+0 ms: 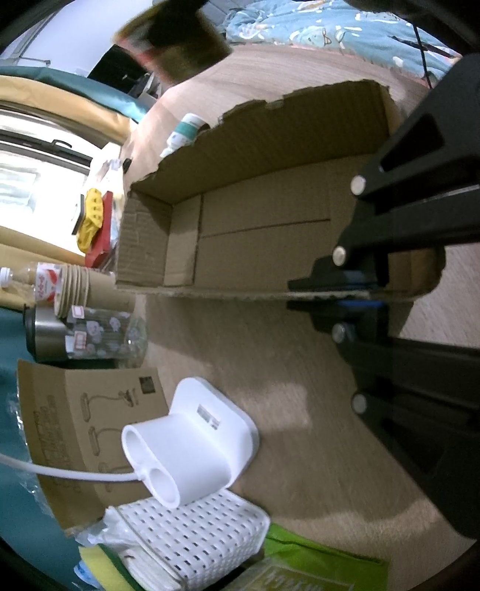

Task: Organize rigid objects
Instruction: 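Carry the jar into the cardboard box and open the right gripper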

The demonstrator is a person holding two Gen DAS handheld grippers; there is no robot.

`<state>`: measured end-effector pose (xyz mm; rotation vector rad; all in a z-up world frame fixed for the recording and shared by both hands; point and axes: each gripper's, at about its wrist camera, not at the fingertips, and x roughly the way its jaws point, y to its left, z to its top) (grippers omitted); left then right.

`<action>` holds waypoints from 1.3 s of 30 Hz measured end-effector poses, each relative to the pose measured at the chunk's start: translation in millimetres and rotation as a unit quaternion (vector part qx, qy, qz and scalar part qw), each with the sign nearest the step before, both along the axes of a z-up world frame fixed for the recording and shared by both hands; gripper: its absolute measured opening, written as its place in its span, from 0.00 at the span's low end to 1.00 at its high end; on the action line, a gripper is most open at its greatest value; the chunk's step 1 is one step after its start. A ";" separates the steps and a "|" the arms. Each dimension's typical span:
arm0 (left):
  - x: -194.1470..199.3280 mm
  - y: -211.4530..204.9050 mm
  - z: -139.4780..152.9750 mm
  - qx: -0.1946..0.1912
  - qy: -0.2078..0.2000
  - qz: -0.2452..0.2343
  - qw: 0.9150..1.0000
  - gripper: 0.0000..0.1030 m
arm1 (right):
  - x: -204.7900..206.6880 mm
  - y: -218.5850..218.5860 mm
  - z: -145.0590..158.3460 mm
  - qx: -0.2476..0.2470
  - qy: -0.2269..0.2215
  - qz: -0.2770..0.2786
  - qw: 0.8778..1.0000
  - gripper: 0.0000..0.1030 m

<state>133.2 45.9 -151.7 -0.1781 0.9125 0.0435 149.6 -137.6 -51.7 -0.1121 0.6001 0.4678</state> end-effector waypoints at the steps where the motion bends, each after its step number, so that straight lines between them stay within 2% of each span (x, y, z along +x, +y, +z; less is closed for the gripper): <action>1: 0.3 -0.2 0.0 -0.001 0.000 0.000 1.000 0.02 | -0.3 6.9 1.9 0.002 -0.001 0.011 1.000 0.55; 6: 0.4 0.1 -0.5 -0.004 -0.001 0.001 1.000 0.02 | 1.2 36.0 -2.4 -0.001 0.005 0.050 0.999 0.55; 15: 0.2 -0.6 -1.8 -0.005 -0.005 0.001 1.000 0.02 | 9.3 59.3 -39.1 -0.015 0.051 0.077 0.996 0.55; 25: 1.2 1.5 -5.6 -0.011 -0.001 -0.002 1.000 0.02 | 4.0 68.6 -68.9 -0.036 0.081 0.104 0.991 0.55; 39: 0.5 3.1 -6.5 -0.015 -0.003 -0.002 1.000 0.02 | 6.5 71.6 -78.9 -0.070 0.085 0.112 0.988 0.55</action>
